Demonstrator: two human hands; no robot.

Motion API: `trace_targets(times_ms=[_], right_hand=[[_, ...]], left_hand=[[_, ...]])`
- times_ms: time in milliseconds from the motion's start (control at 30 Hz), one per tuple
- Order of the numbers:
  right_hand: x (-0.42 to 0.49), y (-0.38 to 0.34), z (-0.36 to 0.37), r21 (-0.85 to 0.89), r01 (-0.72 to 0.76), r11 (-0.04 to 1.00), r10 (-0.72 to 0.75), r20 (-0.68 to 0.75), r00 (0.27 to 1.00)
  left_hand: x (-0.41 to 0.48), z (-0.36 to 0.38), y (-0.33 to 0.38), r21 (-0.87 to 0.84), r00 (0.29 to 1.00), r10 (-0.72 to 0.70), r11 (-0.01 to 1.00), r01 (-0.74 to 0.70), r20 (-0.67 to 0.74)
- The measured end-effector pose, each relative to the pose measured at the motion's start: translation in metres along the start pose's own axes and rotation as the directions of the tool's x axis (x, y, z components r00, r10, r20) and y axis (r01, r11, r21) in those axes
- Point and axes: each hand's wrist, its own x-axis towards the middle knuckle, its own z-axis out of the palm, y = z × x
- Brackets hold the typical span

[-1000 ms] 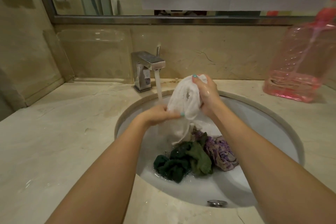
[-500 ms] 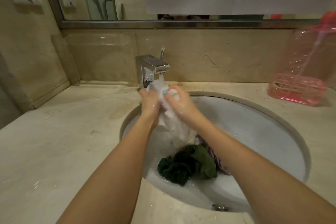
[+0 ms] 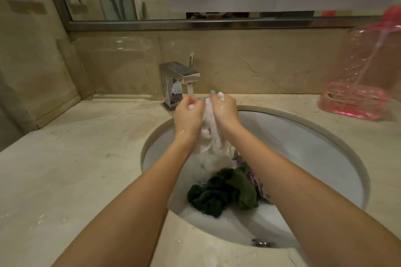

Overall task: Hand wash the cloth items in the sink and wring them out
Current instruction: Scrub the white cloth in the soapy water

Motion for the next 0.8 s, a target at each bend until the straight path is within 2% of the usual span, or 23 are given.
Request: trace_targets(times_ms=[33, 100, 167, 233, 300, 367, 433, 500, 600, 667, 700, 800], right_hand=[[-0.004, 0.002, -0.002, 0.017, 0.013, 1.000, -0.014, 0.056, 0.998], [-0.018, 0.006, 0.000, 0.037, 0.074, 0.997, -0.080, 0.202, 0.976], [-0.029, 0.008, 0.008, 0.048, 0.117, 0.992, -0.126, 0.340, 0.932], [-0.026, 0.009, 0.010, 0.078, 0.100, 0.992, -0.122, 0.380, 0.917], [-0.012, 0.013, 0.005, 0.051, 0.075, 0.996, -0.087, 0.287, 0.954], [0.006, 0.023, -0.007, -0.050, 0.001, 0.999, 0.005, 0.110, 0.994], [0.015, 0.029, -0.013, -0.121, -0.043, 0.992, 0.043, -0.003, 0.999], [0.008, 0.025, -0.006, -0.090, 0.000, 0.996, 0.000, -0.010, 1.000], [-0.014, 0.010, 0.015, 0.074, 0.102, 0.992, -0.116, 0.203, 0.972], [-0.019, 0.004, 0.023, 0.080, 0.129, 0.988, -0.147, 0.294, 0.944], [-0.014, 0.003, 0.021, 0.069, 0.122, 0.990, -0.136, 0.258, 0.957], [0.008, 0.014, -0.002, -0.041, 0.047, 0.998, -0.047, 0.008, 0.999]], left_hand=[[0.003, -0.003, -0.001, 0.004, 1.000, -0.010, 1.000, 0.010, 0.015], [0.013, -0.011, -0.003, 0.011, 0.998, -0.054, 0.998, 0.055, -0.045], [0.023, -0.020, -0.006, -0.068, 0.984, -0.150, 0.987, 0.143, -0.101], [0.023, -0.022, -0.005, -0.116, 0.975, -0.206, 0.974, 0.196, -0.083], [0.013, -0.017, -0.002, -0.040, 0.988, -0.155, 0.987, 0.155, -0.009], [-0.004, -0.006, 0.005, 0.028, 0.990, -0.089, 0.996, 0.087, 0.108], [-0.013, 0.002, 0.009, 0.054, 0.980, -0.066, 0.997, 0.056, 0.188], [-0.006, -0.001, 0.007, 0.060, 0.988, -0.082, 0.995, 0.074, 0.132], [0.014, -0.022, -0.007, 0.060, 0.990, -0.125, 0.990, 0.128, -0.065], [0.017, -0.028, -0.011, -0.017, 0.976, -0.206, 0.979, 0.205, -0.065], [0.015, -0.026, -0.008, -0.052, 0.974, -0.225, 0.973, 0.223, -0.033], [0.001, -0.010, 0.004, -0.021, 0.974, -0.194, 0.980, 0.198, 0.114]])
